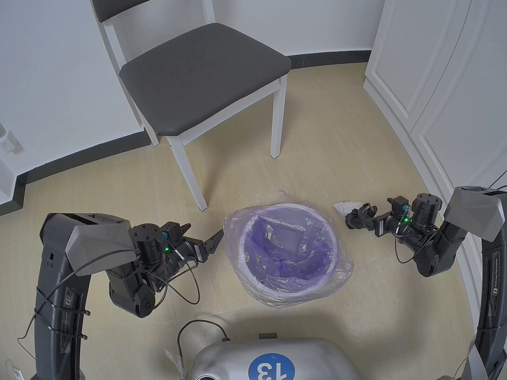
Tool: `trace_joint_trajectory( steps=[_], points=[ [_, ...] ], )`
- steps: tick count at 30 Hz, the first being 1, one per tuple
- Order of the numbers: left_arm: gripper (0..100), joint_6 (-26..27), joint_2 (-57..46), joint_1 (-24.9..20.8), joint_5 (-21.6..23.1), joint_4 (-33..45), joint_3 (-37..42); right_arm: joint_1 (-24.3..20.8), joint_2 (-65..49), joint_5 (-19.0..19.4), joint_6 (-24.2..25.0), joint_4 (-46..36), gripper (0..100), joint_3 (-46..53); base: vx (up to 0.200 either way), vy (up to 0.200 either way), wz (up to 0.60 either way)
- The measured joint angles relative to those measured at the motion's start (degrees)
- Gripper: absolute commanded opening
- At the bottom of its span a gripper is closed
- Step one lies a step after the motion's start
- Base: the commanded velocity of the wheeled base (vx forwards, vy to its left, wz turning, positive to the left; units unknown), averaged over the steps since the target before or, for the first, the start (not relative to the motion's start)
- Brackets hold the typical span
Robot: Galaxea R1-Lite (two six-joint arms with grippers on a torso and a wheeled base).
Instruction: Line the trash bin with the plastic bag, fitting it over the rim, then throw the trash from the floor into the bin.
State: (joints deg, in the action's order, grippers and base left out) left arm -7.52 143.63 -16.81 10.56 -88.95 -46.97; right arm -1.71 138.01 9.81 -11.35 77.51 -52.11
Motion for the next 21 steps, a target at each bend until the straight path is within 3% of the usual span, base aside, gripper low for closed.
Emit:
trace_joint_trajectory(
  steps=[6, 10, 17, 21],
  points=[
    [100, 0.1, -0.4, -0.2, 0.0, 0.0, 0.6, 1.2, -1.5, -0.9, 0.1, -0.1, 100, -4.4, 0.000, 0.000, 0.00],
    [100, 0.9, -2.8, -0.7, 0.1, 0.0, 2.4, 1.4, -3.5, -2.1, 2.8, -3.7, 100, -5.4, 0.000, 0.000, 0.00],
    [100, 2.9, -7.9, -1.6, 0.1, 1.2, 5.8, 0.3, -12.4, -3.2, 14.9, -24.2, 100, -4.5, 0.000, 0.000, 0.00],
    [100, 5.0, -11.4, -2.3, 0.0, 4.2, 7.8, -0.4, -18.4, -4.4, 14.7, -37.4, 100, -2.5, 0.000, 0.000, 0.00]
  ],
)
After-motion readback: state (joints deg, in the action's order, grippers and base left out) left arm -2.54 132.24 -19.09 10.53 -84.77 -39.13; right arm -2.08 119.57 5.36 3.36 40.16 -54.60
